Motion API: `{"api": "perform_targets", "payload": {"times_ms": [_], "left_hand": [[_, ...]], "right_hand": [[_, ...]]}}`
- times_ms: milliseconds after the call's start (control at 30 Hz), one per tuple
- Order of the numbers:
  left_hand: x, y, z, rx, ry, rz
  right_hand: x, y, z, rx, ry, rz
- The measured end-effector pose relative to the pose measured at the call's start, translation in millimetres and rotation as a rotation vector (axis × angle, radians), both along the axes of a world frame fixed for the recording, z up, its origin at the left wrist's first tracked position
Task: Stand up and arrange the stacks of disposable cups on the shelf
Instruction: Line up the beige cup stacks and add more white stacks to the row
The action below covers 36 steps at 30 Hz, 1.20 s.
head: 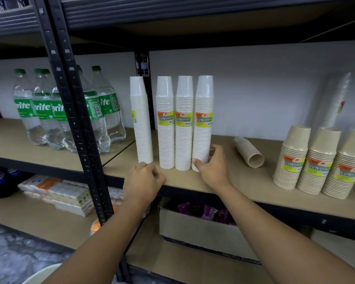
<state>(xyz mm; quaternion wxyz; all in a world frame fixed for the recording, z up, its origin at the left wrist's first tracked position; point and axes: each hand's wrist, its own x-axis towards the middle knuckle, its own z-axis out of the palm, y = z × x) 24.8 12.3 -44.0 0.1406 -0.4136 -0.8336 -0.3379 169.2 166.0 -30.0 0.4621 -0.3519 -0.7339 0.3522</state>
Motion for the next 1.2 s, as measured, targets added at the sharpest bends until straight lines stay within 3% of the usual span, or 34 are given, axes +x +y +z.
{"api": "perform_targets", "payload": {"times_ms": [400, 633, 933, 1067, 1200], "left_hand": [[1.3, -2.3, 0.1, -0.001, 0.002, -0.009], [-9.1, -21.8, 5.1, 0.076, -0.063, 0.004], [-61.4, -60.7, 8.4, 0.043, -0.031, 0.083], [-76.3, -65.3, 0.2, 0.032, -0.017, 0.027], [-86.8, -65.4, -7.2, 0.039, 0.11, -0.004]], "right_hand": [[7.3, -11.3, 5.0, 0.004, 0.062, -0.04], [12.0, -58.7, 13.0, 0.144, 0.173, -0.066], [-74.7, -125.1, 26.6, -0.029, 0.174, 0.234], [-115.8, -128.9, 19.9, -0.006, 0.091, 0.229], [-145.9, -121.6, 12.0, 0.099, 0.046, 0.125]]}}
